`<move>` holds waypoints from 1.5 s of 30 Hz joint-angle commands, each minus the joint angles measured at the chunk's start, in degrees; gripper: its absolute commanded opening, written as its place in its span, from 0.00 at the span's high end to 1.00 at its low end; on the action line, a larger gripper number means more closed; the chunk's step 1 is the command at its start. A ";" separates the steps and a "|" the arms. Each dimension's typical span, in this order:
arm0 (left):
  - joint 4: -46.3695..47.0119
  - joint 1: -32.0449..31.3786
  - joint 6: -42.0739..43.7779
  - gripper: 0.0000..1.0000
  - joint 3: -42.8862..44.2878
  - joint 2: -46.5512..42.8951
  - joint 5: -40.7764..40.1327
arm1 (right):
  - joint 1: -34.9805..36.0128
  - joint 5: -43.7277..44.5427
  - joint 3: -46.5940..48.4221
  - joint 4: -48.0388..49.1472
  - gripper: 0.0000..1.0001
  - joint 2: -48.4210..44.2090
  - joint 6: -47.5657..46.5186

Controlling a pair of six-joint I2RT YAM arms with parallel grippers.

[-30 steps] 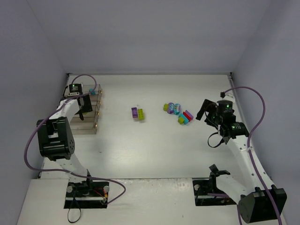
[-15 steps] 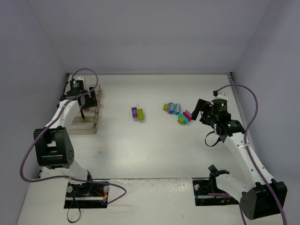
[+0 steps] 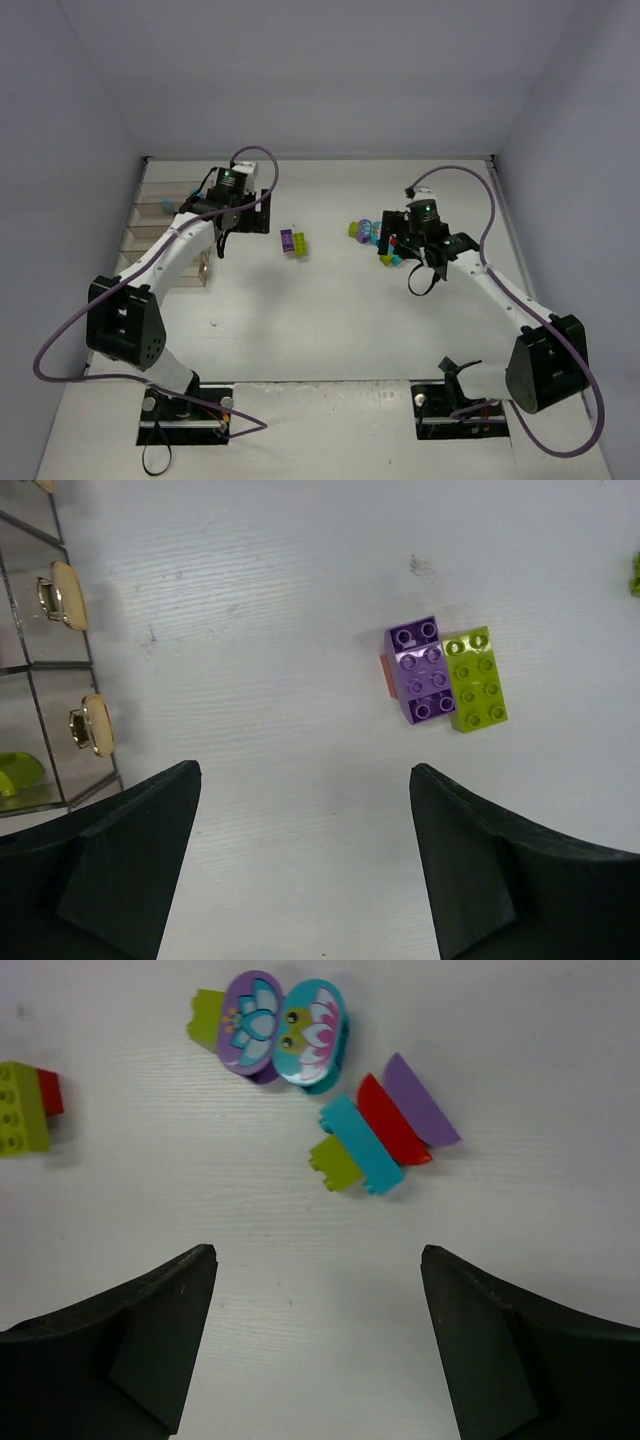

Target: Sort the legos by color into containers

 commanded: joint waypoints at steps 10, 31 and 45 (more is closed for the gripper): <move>-6.89 -0.46 -9.24 0.21 -0.26 -8.23 -3.52 | 17.15 2.52 13.83 9.36 0.18 16.87 -2.09; -10.77 0.94 -10.75 0.21 -8.80 -17.81 -7.39 | 24.99 6.15 33.00 11.82 0.30 42.71 3.20; -9.54 1.21 -11.72 0.21 -10.47 -19.75 -3.70 | 25.08 7.91 32.75 13.58 0.75 43.69 -0.32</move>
